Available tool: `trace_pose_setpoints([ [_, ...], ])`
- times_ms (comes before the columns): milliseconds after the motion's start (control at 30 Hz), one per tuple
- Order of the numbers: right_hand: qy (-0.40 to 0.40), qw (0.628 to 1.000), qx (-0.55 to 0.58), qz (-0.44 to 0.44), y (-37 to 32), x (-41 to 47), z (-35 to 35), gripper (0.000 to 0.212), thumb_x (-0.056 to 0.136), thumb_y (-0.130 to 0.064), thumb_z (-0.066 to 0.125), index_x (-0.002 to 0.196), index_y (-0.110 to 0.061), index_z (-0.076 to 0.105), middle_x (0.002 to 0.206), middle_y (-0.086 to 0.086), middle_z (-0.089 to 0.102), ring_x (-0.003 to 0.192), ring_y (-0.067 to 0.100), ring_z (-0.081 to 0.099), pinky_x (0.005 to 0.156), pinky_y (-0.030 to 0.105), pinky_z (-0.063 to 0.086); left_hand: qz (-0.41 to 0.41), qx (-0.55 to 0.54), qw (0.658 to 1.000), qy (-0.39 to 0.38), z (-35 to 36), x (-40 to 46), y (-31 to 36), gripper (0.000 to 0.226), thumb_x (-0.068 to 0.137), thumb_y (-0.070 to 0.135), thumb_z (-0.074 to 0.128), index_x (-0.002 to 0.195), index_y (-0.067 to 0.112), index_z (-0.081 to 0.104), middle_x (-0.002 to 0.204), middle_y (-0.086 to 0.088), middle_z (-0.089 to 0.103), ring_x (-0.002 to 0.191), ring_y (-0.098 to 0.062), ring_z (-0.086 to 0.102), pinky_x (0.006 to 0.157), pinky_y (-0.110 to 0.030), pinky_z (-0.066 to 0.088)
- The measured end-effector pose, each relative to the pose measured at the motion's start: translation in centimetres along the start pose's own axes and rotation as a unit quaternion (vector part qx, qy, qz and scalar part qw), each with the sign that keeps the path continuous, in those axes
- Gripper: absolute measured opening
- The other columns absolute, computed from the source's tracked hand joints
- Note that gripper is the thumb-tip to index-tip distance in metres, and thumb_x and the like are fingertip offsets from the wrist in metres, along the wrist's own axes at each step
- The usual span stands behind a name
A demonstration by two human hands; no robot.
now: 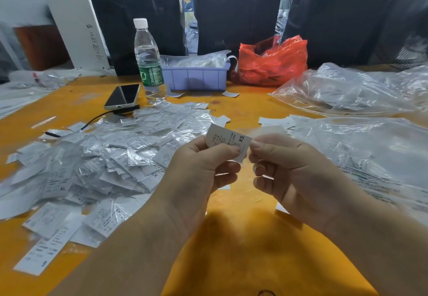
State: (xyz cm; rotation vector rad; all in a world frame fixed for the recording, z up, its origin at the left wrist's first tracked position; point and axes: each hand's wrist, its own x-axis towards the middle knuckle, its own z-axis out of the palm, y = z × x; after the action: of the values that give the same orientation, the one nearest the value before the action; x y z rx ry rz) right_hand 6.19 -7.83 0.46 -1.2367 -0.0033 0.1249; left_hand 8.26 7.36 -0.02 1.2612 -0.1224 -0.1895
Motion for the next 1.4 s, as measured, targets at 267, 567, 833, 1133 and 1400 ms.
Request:
trace_pose_setpoints([
  [267,-0.002,0.999,-0.034,0.005,0.10,-0.02,0.12,0.039,0.061,-0.021,0.072,0.095,-0.003,0.074,0.066,0.004,0.061,0.054,0.010,0.054,0.047,0.023,0.047,-0.006,0.010,1.000,0.003,-0.01,-0.13,0.17,0.012,0.083,0.008,0.067,0.094,0.011,0.071,0.073,-0.001,0.066,0.062,-0.012,0.058,0.051,-0.022,0.048],
  [567,0.017,1.000,-0.014,-0.004,0.10,0.12,0.23,0.015,0.065,-0.024,0.072,0.074,-0.012,0.072,0.062,0.002,0.057,0.051,0.010,0.051,0.045,0.022,0.045,0.013,0.029,0.999,0.033,-0.04,-0.07,0.30,0.011,0.083,0.006,0.068,0.093,0.010,0.070,0.074,-0.003,0.067,0.054,-0.012,0.057,0.049,-0.021,0.048],
  [833,0.026,0.999,0.023,-0.017,-0.23,0.26,0.01,0.014,0.069,-0.029,0.071,0.066,-0.015,0.070,0.063,0.002,0.056,0.052,0.011,0.049,0.044,0.022,0.045,0.012,0.030,0.999,0.025,-0.27,-0.12,0.41,0.023,0.070,0.012,0.076,0.093,0.013,0.072,0.072,-0.002,0.068,0.057,-0.012,0.057,0.051,-0.022,0.047],
  [1133,0.025,0.999,0.027,-0.024,-0.24,0.30,-0.06,0.016,0.067,-0.029,0.071,0.070,-0.013,0.071,0.063,0.002,0.056,0.052,0.011,0.049,0.044,0.021,0.044,0.009,0.034,0.999,0.007,-0.13,-0.21,0.56,0.015,0.062,0.017,0.072,0.075,0.017,0.077,0.070,-0.001,0.067,0.054,-0.011,0.053,0.050,-0.021,0.043],
  [1400,0.001,0.999,-0.003,-0.039,-0.06,0.20,-0.03,0.010,0.065,-0.022,0.072,0.070,-0.014,0.073,0.063,0.003,0.057,0.053,0.012,0.051,0.045,0.023,0.045,-0.004,0.030,0.999,0.036,-0.03,-0.24,0.61,0.015,0.077,0.006,0.073,0.090,0.012,0.071,0.069,-0.002,0.066,0.053,-0.011,0.052,0.051,-0.023,0.042],
])
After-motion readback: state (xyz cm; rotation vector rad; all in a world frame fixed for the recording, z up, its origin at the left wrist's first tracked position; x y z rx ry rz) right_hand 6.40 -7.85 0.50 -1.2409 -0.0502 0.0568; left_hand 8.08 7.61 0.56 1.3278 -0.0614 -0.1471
